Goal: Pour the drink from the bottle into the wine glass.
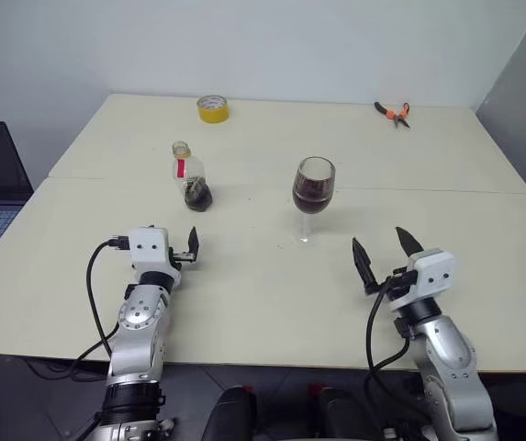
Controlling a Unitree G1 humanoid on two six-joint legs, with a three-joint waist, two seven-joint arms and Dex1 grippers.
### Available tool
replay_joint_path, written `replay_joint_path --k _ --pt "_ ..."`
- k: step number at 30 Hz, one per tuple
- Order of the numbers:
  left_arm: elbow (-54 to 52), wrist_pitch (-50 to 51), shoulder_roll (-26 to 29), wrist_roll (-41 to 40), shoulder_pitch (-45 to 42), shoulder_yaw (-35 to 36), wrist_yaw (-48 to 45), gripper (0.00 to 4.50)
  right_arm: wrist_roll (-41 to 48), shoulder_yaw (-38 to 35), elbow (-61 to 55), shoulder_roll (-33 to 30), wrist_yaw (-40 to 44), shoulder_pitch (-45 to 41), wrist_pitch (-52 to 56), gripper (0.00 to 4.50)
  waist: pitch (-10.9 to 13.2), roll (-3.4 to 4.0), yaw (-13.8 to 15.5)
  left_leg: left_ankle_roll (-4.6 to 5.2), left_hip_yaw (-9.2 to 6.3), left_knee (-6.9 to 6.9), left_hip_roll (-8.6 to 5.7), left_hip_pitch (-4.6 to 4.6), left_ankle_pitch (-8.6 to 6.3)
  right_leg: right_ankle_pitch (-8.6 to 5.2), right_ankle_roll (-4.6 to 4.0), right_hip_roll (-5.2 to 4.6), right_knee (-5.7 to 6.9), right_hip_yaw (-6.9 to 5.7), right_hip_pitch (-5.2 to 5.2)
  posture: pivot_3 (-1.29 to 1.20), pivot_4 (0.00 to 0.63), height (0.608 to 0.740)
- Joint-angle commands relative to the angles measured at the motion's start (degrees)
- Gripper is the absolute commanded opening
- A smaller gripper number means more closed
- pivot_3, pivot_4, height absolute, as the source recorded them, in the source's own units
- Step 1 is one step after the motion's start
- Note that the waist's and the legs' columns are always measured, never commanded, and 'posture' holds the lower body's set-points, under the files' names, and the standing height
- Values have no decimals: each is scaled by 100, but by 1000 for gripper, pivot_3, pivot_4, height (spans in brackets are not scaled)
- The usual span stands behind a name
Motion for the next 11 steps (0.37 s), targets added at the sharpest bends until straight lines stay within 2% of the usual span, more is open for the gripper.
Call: replay_joint_path --k 1,4,11 --pt "-305 -237 -34 44 128 -7 25 4491 -16 -244 452 187 -256 76 -537 4500 -3 0 0 0 0 0 1 1 0 0 0 1 0 -1 0 0 150 740" --pt "-324 -299 -17 35 184 -27 -57 4491 53 -421 940 232 -284 148 -774 4500 -7 4 0 0 0 -3 2 2 0 0 -1 2 -1 0 2 0 150 740" --pt "-382 -488 20 13 197 -75 -207 4491 62 -531 1161 192 -265 241 -994 4500 -7 6 3 1 1 -5 3 3 0 -1 -1 3 -2 0 2 0 150 740"
